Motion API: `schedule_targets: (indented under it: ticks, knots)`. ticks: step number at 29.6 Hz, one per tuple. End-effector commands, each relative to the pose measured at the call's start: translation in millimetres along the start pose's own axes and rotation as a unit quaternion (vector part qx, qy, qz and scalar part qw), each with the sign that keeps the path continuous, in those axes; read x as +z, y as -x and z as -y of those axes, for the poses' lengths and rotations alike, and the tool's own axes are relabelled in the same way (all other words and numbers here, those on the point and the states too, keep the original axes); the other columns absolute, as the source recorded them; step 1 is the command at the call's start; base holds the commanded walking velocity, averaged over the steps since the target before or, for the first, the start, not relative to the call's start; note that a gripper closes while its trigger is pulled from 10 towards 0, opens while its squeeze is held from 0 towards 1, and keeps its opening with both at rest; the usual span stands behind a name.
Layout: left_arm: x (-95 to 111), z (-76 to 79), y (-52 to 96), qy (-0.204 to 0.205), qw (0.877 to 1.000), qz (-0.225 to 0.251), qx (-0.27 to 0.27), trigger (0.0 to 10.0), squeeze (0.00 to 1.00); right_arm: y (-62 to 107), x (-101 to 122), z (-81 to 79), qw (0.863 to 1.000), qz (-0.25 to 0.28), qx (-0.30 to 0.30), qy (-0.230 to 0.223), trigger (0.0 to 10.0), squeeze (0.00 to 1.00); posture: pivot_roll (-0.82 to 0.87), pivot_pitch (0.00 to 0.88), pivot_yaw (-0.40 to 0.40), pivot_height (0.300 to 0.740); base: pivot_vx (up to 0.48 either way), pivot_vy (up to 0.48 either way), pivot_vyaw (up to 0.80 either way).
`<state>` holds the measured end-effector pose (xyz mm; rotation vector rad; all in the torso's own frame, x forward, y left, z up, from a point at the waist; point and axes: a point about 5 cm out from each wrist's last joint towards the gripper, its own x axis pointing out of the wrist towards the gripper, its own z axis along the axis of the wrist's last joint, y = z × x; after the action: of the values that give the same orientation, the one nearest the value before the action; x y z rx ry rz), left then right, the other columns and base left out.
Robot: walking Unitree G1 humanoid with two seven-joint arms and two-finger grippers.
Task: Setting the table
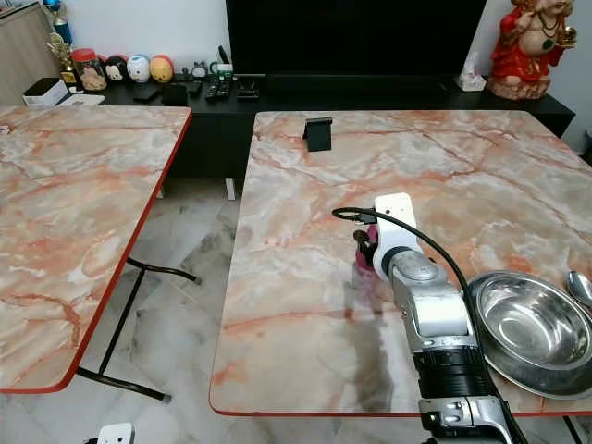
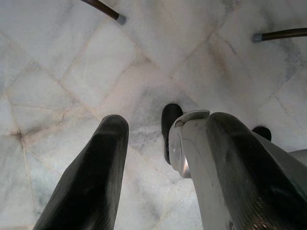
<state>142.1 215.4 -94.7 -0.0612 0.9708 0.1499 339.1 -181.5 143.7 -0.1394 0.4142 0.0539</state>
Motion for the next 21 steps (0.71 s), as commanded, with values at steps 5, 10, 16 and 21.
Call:
schedule_targets:
  ticks: [5, 10, 16, 21]
  knots:
    - [-2.0, -2.4, 0.4, -0.006, 1.000, -0.008, 0.000, 10.0, 0.00, -1.2, 5.3, 0.3, 1.000, 0.012, 0.002, -0.003, 10.0, 0.00, -0.13, 0.000, -0.010, 0.719, 0.000, 0.000, 0.00]
    - [-1.9, -2.6, 0.4, -0.007, 1.000, -0.008, 0.000, 10.0, 0.00, -2.2, -0.2, -0.8, 1.000, 0.003, 0.006, 0.003, 10.0, 0.00, -0.12, 0.000, -0.009, 0.719, 0.000, 0.000, 0.00]
    - [-2.2, -2.8, 0.5, -0.008, 1.000, -0.010, -0.001, 10.0, 0.00, -2.9, -4.9, -7.0, 1.000, -0.004, 0.027, 0.014, 10.0, 0.00, -0.13, 0.000, -0.008, 0.719, 0.000, 0.000, 0.00]
    - [-2.0, -2.8, 0.4, -0.009, 1.000, -0.010, 0.000, 10.0, 0.00, -2.8, -7.3, -15.5, 0.998, -0.006, 0.055, 0.023, 10.0, 0.00, -0.12, 0.000, -0.008, 0.719, 0.000, 0.000, 0.00]
